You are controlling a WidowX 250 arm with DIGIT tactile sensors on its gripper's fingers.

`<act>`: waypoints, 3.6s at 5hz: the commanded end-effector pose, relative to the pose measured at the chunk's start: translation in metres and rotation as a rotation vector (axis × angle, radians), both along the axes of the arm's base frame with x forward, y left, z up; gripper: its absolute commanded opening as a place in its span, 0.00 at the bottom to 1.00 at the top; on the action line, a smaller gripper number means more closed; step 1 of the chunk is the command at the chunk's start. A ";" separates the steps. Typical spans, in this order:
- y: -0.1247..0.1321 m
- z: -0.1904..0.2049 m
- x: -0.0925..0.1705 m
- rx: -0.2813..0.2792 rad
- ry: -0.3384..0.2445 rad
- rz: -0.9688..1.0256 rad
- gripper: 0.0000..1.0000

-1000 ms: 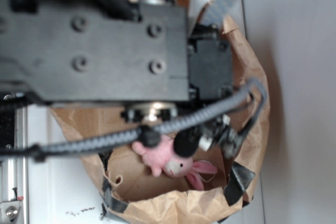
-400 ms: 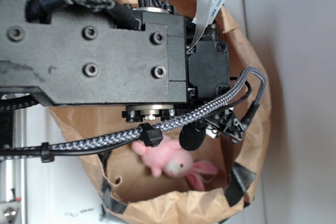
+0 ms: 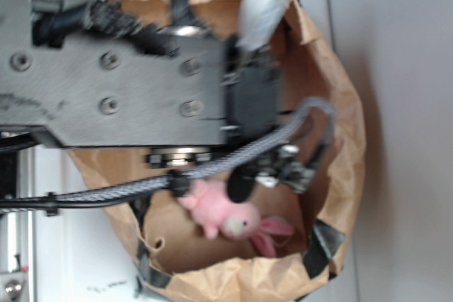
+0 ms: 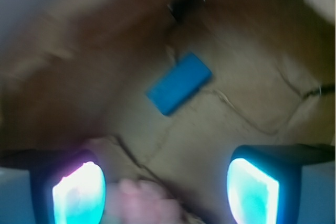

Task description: Grab the blue block.

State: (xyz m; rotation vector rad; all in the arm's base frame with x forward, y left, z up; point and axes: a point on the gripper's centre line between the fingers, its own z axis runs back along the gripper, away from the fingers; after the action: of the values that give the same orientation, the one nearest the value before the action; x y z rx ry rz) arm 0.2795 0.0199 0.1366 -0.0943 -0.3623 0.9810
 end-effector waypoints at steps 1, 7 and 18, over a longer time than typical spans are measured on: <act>0.026 -0.019 0.013 -0.086 -0.059 0.162 1.00; 0.027 -0.047 0.021 -0.176 0.050 0.415 1.00; 0.019 -0.042 0.020 -0.174 0.007 0.617 1.00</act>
State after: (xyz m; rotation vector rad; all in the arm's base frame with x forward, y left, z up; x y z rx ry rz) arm 0.3032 0.0398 0.0709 -0.0785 -0.2359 1.6367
